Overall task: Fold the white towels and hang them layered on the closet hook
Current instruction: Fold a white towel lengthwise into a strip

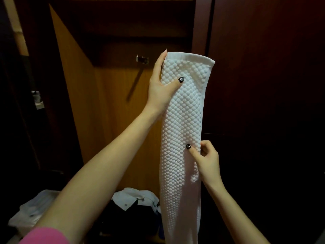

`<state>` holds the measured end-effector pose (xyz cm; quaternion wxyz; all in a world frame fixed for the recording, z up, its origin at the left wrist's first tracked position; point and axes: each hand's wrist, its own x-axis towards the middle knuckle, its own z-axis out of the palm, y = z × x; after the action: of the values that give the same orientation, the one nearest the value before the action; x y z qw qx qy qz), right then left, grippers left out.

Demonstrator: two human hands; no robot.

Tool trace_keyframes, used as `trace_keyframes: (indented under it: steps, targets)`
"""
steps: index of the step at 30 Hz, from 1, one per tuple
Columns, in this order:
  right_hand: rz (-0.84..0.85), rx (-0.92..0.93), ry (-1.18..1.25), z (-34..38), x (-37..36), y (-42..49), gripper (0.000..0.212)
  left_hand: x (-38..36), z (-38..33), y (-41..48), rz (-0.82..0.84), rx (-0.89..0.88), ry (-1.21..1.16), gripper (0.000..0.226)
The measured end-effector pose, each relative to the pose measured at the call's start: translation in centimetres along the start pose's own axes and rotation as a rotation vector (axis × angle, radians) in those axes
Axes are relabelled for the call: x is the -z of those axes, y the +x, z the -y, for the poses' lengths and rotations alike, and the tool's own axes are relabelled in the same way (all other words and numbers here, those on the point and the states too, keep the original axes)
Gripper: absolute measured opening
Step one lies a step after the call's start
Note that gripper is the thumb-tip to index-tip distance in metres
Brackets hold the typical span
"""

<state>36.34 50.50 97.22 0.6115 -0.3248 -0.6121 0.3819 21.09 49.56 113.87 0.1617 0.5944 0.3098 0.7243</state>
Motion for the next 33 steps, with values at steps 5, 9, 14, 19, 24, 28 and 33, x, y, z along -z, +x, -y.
trace_keyframes:
  steps: [5, 9, 14, 19, 24, 28, 33]
  targets:
    - [0.088, -0.069, 0.183, 0.0, 0.8, 0.1, 0.02, 0.4, 0.0, 0.1, 0.014, -0.012, 0.0, 0.076]
    - [0.192, -0.172, 0.285, -0.1, 1.1, 0.1, 0.03, 0.6, 0.5, -0.1, 0.02, 0.027, -0.039, 0.077]
    - [0.328, -0.241, 0.253, -0.6, 1.8, 1.1, 0.034, 1.1, 1.3, -0.3, 0.047, 0.086, -0.11, 0.079]
    - [0.472, -0.33, 0.186, -0.2, 1.9, 1.8, 0.041, 0.9, 1.9, 0.1, 0.075, 0.154, -0.241, 0.079]
    - [0.505, -0.31, 0.214, 0.1, 1.7, 1.8, 0.027, 1.4, 2.6, 0.7, 0.063, 0.194, -0.202, 0.077]
    - [0.359, -0.246, 0.275, 0.0, 1.3, 1.4, 0.021, 3.1, 4.8, 0.9, -0.052, 0.416, -0.235, 0.072]
    - [0.292, -0.175, 0.277, 0.2, 0.5, 2.0, 0.026, 4.7, 8.1, -3.0, 0.123, 0.794, -0.488, 0.048]
